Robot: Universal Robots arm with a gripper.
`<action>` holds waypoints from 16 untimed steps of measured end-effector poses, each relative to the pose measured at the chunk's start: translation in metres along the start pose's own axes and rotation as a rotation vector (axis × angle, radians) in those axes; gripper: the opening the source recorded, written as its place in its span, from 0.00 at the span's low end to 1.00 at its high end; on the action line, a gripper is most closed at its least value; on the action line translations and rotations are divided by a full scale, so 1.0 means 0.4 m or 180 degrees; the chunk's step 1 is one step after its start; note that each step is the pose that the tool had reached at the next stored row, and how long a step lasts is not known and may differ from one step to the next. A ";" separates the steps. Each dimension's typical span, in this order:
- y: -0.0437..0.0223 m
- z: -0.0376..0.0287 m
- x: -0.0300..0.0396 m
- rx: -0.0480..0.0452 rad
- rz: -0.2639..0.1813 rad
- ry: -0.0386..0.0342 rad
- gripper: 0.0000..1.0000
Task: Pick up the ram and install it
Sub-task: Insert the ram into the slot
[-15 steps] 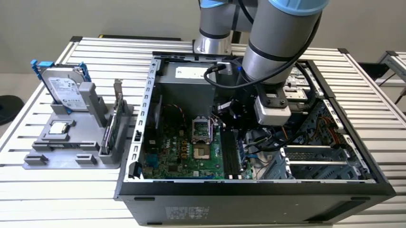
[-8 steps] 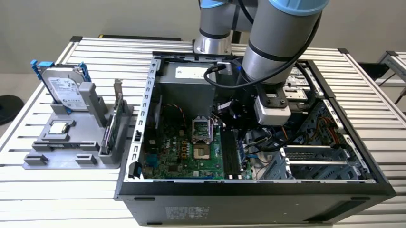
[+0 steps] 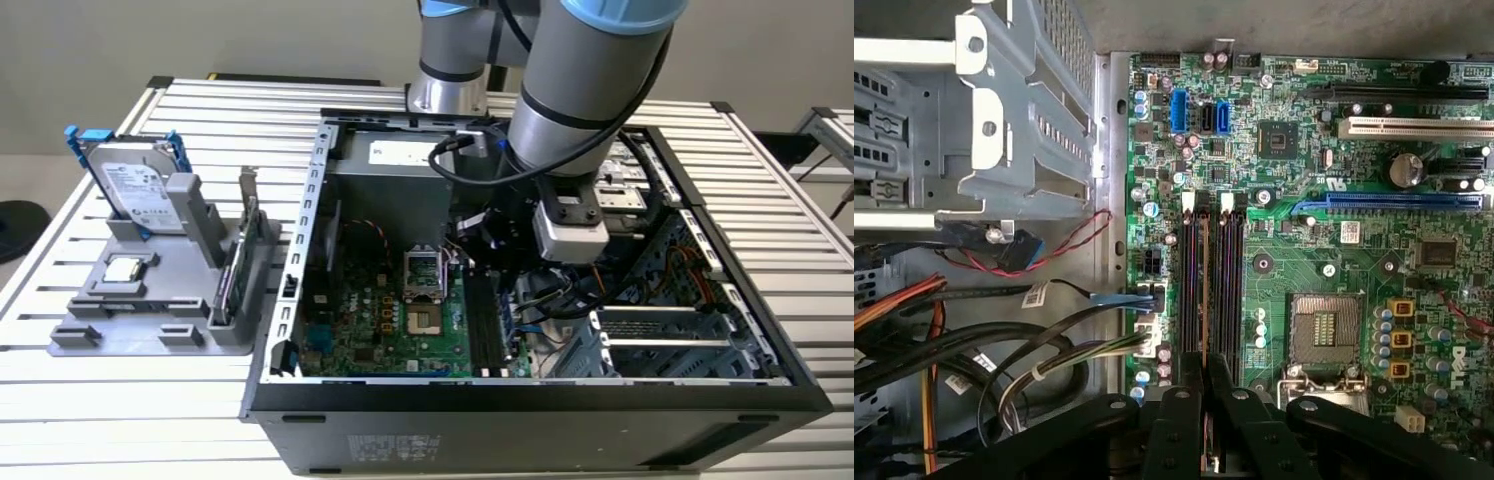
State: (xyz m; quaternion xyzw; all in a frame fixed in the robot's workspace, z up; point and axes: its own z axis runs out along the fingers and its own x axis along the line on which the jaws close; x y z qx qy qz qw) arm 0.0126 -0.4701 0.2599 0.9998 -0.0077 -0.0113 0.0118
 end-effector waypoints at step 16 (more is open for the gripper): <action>-0.003 0.050 0.006 -0.0017 0.0000 -0.0004 0.00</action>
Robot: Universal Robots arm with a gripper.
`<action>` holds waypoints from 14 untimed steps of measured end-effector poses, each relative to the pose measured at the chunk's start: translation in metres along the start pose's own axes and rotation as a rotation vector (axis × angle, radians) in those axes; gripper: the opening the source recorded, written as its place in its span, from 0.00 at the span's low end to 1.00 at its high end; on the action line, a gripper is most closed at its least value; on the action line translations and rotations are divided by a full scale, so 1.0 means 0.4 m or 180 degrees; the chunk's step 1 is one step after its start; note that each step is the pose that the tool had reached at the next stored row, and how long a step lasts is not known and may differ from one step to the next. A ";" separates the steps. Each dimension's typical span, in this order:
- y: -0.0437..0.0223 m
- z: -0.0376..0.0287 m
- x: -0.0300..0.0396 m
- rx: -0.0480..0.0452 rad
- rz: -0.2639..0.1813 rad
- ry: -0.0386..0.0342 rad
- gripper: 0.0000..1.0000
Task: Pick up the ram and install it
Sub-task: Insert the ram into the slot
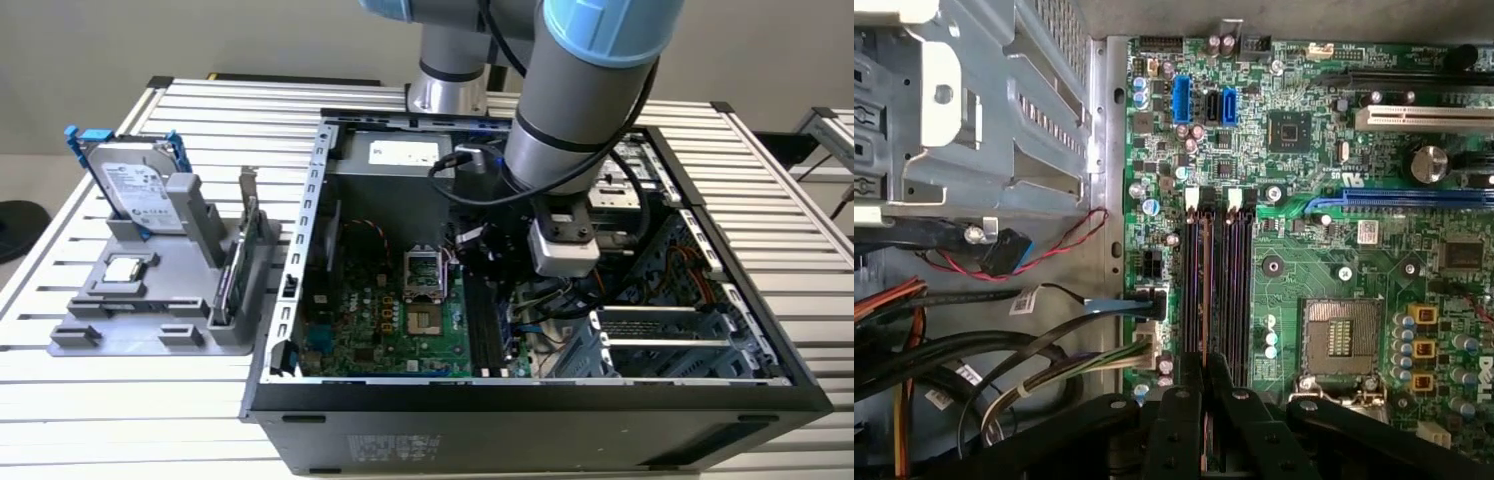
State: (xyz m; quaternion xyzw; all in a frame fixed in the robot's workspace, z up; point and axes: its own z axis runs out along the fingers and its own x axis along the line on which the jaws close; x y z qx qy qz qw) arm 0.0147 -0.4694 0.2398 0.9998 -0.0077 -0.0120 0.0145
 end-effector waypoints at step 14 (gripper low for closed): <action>0.004 0.028 0.010 -0.0003 0.0009 0.0000 0.00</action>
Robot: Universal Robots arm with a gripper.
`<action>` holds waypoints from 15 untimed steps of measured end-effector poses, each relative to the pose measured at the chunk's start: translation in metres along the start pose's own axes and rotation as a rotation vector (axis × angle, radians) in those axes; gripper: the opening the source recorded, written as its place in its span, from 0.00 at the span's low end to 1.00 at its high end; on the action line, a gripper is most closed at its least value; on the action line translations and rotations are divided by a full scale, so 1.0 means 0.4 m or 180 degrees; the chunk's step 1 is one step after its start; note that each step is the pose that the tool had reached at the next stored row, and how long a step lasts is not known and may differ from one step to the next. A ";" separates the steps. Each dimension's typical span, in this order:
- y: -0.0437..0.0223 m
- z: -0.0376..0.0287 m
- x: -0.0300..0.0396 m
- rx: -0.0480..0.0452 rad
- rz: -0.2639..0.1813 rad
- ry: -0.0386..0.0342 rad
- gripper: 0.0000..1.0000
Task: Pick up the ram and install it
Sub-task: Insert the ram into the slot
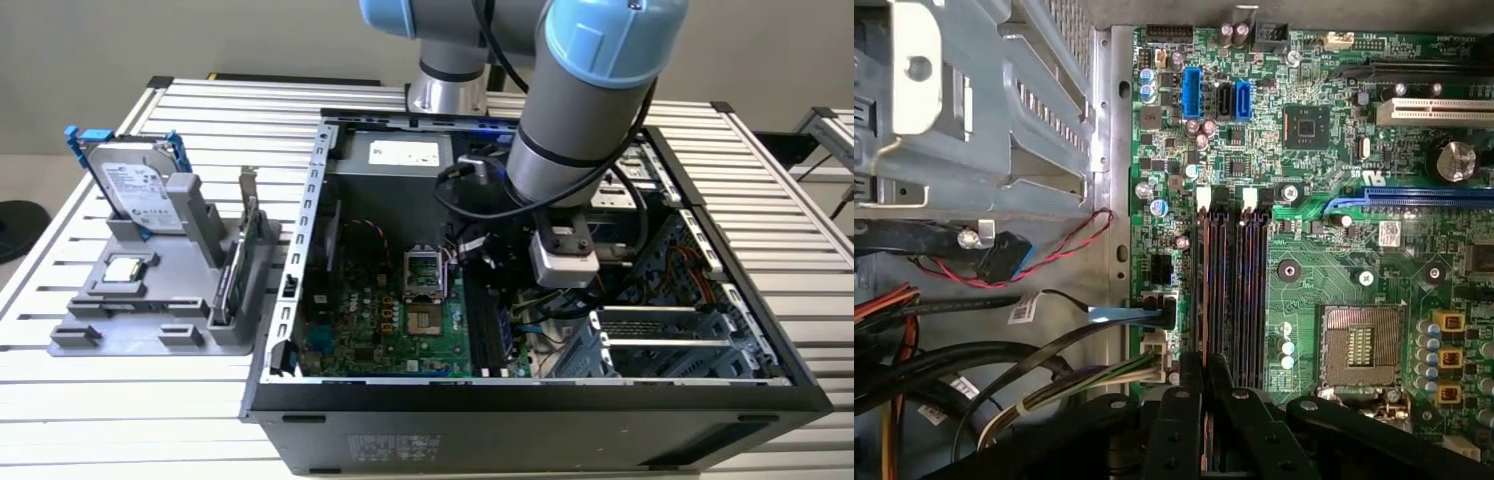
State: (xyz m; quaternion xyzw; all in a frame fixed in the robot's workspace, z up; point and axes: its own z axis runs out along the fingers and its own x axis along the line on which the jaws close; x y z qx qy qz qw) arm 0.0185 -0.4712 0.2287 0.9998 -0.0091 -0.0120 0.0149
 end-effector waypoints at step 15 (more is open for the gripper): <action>-0.001 0.021 0.001 -0.0015 0.0005 0.0000 0.00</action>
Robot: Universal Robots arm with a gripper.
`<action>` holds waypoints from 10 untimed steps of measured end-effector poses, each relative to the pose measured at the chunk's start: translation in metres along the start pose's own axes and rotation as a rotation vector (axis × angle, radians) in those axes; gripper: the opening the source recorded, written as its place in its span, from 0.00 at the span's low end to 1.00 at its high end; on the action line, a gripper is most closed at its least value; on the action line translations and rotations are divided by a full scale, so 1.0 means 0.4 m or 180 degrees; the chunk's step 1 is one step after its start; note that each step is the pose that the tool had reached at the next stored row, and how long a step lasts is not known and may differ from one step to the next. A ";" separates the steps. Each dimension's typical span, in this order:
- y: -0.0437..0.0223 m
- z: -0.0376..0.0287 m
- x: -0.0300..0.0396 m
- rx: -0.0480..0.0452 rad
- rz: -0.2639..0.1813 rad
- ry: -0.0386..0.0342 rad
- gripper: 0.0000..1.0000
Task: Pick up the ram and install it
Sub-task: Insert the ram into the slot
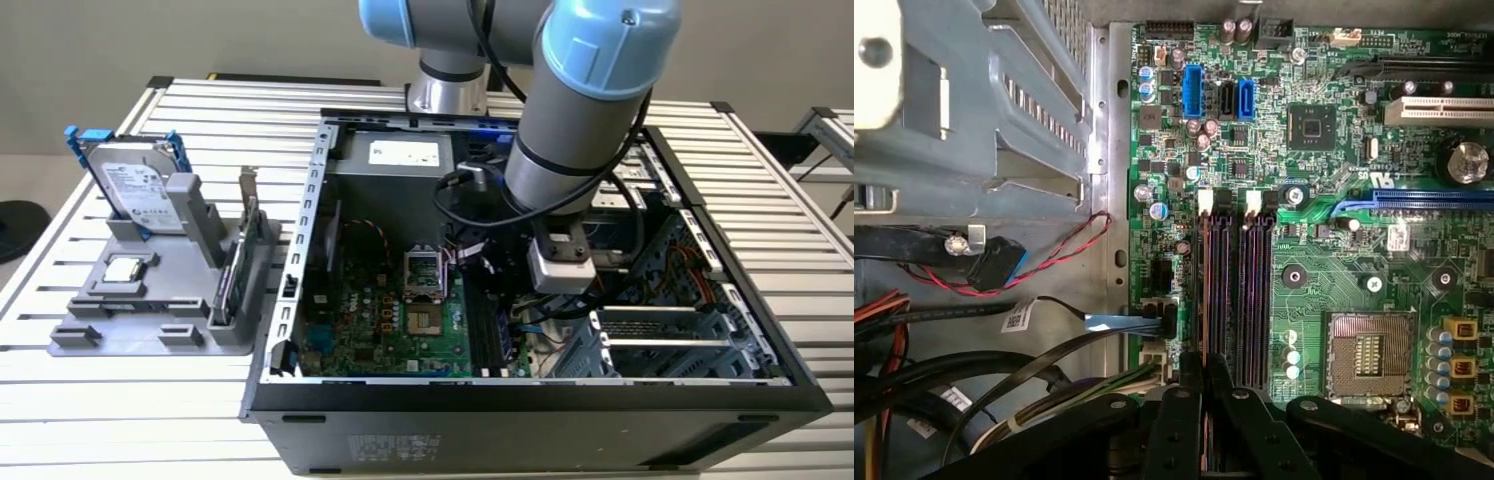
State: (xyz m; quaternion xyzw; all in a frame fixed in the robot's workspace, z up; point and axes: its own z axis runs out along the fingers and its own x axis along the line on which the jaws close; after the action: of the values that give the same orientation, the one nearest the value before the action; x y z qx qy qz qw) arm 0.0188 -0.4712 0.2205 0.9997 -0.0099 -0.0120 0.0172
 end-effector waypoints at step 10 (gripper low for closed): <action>-0.001 0.004 0.000 0.0000 0.0004 0.0000 0.00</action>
State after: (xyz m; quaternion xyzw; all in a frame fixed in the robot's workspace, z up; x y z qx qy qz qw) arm 0.0189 -0.4710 0.2187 0.9997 -0.0105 -0.0120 0.0173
